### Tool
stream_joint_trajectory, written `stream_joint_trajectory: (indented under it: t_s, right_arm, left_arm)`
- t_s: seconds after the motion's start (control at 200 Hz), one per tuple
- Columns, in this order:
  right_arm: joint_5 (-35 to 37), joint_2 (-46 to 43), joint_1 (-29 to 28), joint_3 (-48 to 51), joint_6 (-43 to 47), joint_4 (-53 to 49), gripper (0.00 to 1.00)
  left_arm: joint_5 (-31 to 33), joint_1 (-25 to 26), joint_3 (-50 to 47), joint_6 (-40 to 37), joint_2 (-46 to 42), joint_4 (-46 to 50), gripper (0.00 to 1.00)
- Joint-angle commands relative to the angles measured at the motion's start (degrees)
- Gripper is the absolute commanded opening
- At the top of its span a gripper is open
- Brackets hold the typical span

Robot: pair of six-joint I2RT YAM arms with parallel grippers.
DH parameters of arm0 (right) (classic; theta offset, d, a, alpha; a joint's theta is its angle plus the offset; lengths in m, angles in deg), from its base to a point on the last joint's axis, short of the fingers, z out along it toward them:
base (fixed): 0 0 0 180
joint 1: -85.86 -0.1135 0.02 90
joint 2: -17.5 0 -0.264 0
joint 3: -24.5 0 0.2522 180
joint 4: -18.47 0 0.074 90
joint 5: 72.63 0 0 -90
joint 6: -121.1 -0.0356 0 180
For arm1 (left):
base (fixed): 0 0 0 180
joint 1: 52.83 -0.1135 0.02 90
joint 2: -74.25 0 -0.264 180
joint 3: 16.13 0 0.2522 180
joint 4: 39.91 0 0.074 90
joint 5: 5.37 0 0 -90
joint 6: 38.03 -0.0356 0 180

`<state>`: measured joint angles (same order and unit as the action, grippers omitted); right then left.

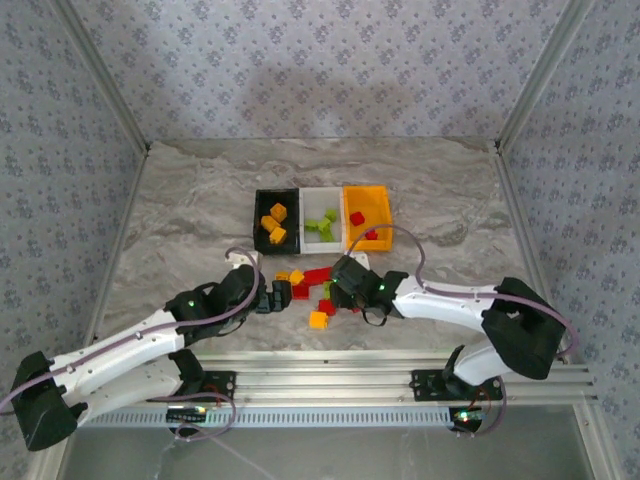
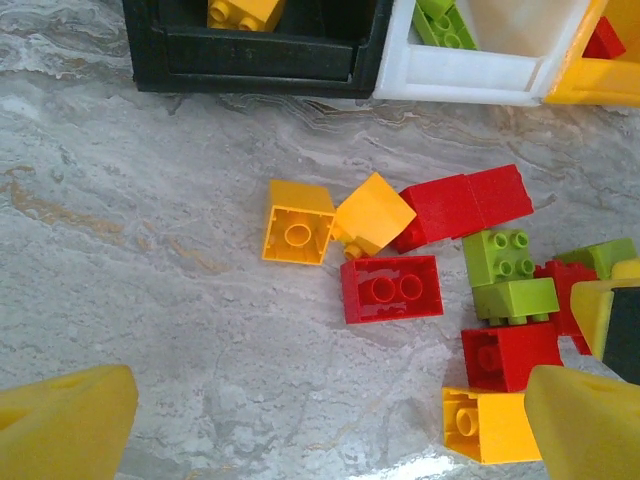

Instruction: Sort the legos into containers by color

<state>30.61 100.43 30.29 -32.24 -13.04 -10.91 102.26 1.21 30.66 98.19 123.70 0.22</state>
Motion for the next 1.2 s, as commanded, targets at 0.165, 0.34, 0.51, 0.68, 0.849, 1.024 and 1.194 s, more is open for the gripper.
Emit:
stream_joint_trajectory:
  t_s: [0.165, 0.34, 0.51, 0.68, 0.849, 1.024, 1.194]
  right_arm:
    - [5.9, 6.3, -1.1, -4.7, -1.3, -11.7, 0.55]
    - [8.7, 5.2, -0.8, -2.7, -3.4, -17.1, 0.48]
    - [10.5, -1.3, 1.3, 0.0, -4.2, -18.5, 0.47]
    - [11.6, -8.0, 1.9, -0.3, -0.6, -16.6, 0.52]
    - [7.1, -8.6, 0.8, -1.4, -0.9, -13.8, 0.61]
    - [6.0, -4.2, -0.1, -0.6, -3.8, -13.3, 0.66]
    - [5.6, -1.0, 0.2, -0.2, -3.6, -12.0, 0.67]
  left_arm:
    - [1.4, -1.5, -1.6, 0.9, -2.2, 1.8, 0.99]
    - [0.6, -2.5, -2.6, 1.1, -3.1, 1.7, 1.0]
    - [0.2, -3.2, -3.0, 0.9, -3.9, 1.7, 0.99]
    - [-0.4, -3.8, -3.1, 1.0, -3.9, 1.0, 0.99]
    - [-0.5, -4.2, -3.1, 0.9, -4.1, 1.1, 0.99]
    - [-1.1, -4.8, -3.5, 0.8, -4.2, 1.2, 1.0]
    - [-1.4, -5.4, -4.1, 0.8, -4.4, 1.2, 1.0]
